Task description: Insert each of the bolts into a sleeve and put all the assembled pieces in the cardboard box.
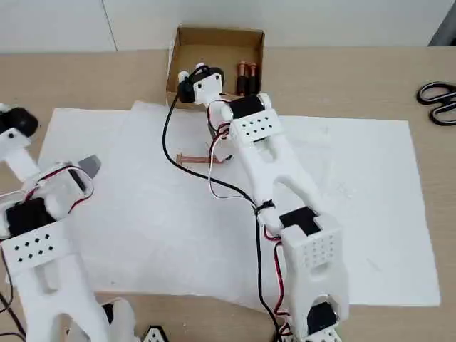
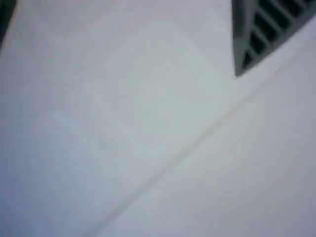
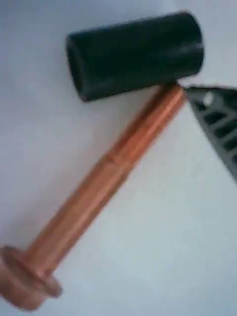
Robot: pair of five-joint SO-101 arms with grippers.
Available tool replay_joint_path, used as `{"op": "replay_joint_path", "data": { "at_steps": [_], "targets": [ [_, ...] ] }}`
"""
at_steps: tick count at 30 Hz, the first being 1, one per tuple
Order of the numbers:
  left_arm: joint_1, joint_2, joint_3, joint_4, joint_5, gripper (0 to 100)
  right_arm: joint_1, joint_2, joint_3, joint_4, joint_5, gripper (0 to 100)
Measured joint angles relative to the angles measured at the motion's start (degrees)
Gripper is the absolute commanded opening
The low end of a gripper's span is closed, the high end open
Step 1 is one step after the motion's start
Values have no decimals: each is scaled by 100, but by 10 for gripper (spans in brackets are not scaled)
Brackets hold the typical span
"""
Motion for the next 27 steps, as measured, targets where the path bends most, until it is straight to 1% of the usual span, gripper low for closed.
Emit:
{"op": "replay_joint_path", "data": {
  "at_steps": [7, 16, 22, 27],
  "targets": [
    [-44, 0, 299, -325, 0, 291, -44, 387, -457, 0, 9, 280],
    [-44, 0, 299, -334, 0, 291, -220, 774, -809, 0, 9, 280],
    [-44, 0, 299, -334, 0, 291, -211, 1029, -923, 0, 9, 203],
    [-44, 0, 299, -334, 0, 291, -202, 1125, -958, -18, 9, 200]
  ]
}}
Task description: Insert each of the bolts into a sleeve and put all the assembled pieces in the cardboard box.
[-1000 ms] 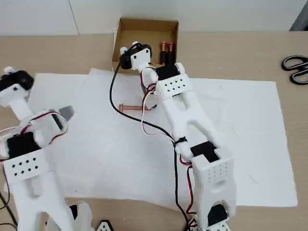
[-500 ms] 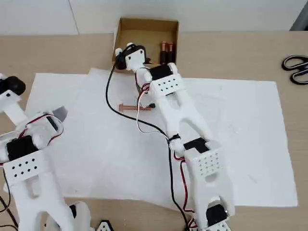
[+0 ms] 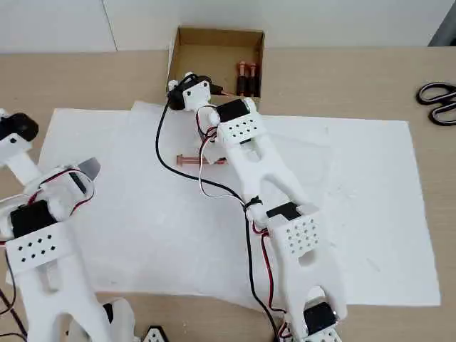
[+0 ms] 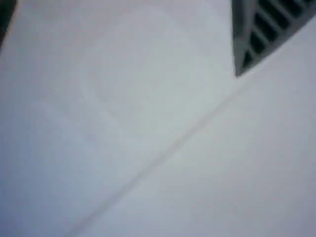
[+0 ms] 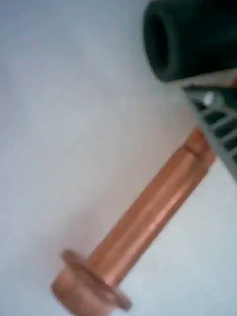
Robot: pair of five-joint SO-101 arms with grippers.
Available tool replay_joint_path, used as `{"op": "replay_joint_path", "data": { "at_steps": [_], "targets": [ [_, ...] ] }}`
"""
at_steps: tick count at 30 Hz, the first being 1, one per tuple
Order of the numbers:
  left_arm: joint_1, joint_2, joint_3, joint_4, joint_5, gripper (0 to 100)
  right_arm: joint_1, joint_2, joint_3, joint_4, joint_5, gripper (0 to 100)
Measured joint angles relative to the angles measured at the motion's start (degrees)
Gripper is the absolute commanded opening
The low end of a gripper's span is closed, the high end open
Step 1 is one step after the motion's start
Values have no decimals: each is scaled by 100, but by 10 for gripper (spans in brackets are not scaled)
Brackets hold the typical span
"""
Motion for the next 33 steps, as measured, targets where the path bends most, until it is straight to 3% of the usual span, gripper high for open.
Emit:
{"op": "replay_joint_path", "data": {
  "at_steps": [12, 21, 33],
  "targets": [
    [0, 0, 0, 0, 0, 291, 18, 246, -88, 0, 0, 195],
    [0, 0, 0, 0, 0, 291, 308, 246, -97, -88, 0, 64],
    [0, 0, 0, 0, 0, 291, 607, 273, -633, 396, -123, 60]
  ]
}}
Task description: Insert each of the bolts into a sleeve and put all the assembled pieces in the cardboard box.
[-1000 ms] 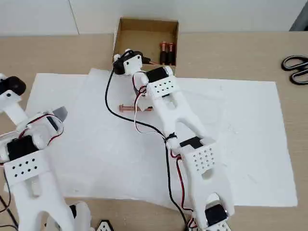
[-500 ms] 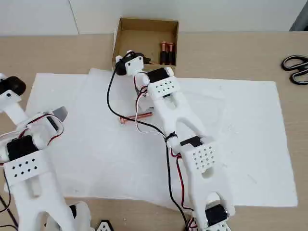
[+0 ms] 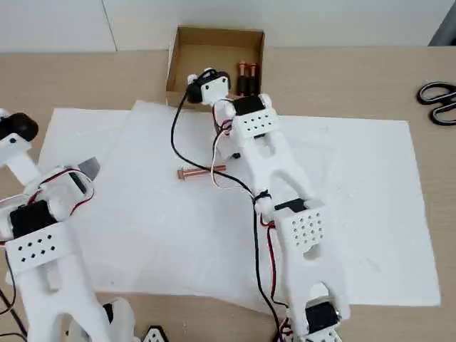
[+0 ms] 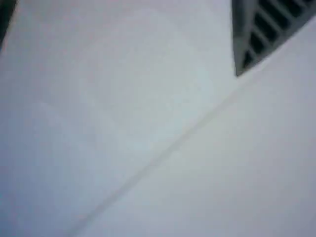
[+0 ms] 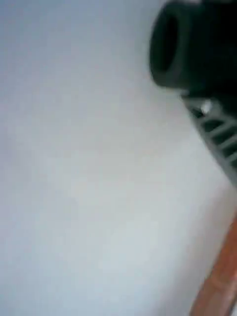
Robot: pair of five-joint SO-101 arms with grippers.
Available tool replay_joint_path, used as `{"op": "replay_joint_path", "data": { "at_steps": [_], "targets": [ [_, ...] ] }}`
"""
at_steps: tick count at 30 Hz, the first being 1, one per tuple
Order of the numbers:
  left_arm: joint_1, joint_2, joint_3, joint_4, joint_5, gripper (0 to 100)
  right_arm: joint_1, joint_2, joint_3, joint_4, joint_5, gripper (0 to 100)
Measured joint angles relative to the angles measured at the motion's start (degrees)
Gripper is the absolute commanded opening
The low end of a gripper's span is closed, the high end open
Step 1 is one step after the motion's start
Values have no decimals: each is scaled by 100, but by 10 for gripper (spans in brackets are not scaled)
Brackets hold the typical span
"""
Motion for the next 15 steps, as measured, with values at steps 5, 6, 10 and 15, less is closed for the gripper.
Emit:
{"op": "replay_joint_path", "data": {
  "at_steps": [5, 6, 10, 15],
  "targets": [
    [62, 0, 0, 0, 0, 291, 369, 0, -862, 624, -422, 13],
    [185, 0, 0, 0, 0, 291, 440, 0, -1002, 791, -554, 4],
    [1020, 0, 0, 0, -571, 291, 800, 0, -1380, 1459, -1213, 5],
    [1969, 0, -308, 0, -985, 291, 1257, 0, -1415, 1793, -1609, 4]
  ]
}}
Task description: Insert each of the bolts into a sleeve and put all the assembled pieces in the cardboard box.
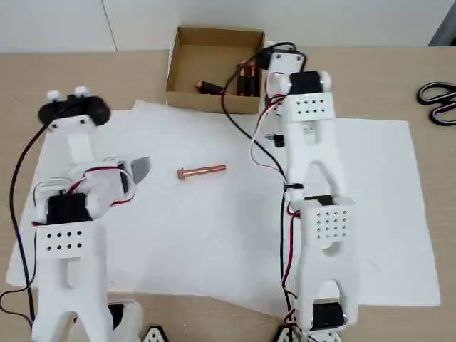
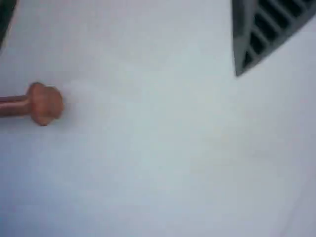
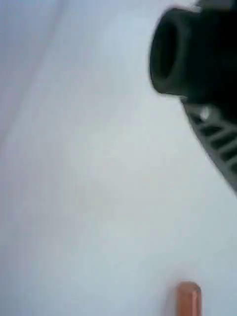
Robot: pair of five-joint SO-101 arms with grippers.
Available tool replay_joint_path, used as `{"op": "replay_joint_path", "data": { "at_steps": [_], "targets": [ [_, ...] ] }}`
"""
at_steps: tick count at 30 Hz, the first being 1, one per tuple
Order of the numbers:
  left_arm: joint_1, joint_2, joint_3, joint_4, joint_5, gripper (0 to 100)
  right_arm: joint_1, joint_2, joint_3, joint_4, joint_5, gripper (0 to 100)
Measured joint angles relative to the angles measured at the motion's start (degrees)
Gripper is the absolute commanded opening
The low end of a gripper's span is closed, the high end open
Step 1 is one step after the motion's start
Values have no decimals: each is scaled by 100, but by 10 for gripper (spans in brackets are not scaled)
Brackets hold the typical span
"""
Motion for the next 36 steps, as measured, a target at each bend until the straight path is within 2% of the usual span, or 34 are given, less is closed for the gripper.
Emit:
{"op": "replay_joint_path", "data": {
  "at_steps": [9, 11, 15, 22, 26, 31, 33, 36],
  "targets": [
    [1969, 9, -176, 0, -211, 291, 44, -9, 879, 26, -62, 4],
    [2189, 105, -176, -114, 26, 291, 35, 0, 914, 26, -79, 4],
    [2207, 563, -396, -413, 1240, 292, 35, -105, 932, 26, -79, 4],
    [2207, 2031, -1873, -273, 2945, 291, 35, -712, 967, 26, -79, 7],
    [2224, 2822, -2497, 290, 3323, 292, 35, -985, 967, 26, -79, 7],
    [2295, 3007, -2664, 738, 3604, 292, 246, -1327, 967, 26, -79, 7],
    [2303, 3147, -2664, 765, 3965, 291, 422, -1477, 967, 26, -79, 7],
    [2295, 3464, -2664, 774, 4949, 291, 712, -1714, 967, 35, -79, 7]
  ]
}}
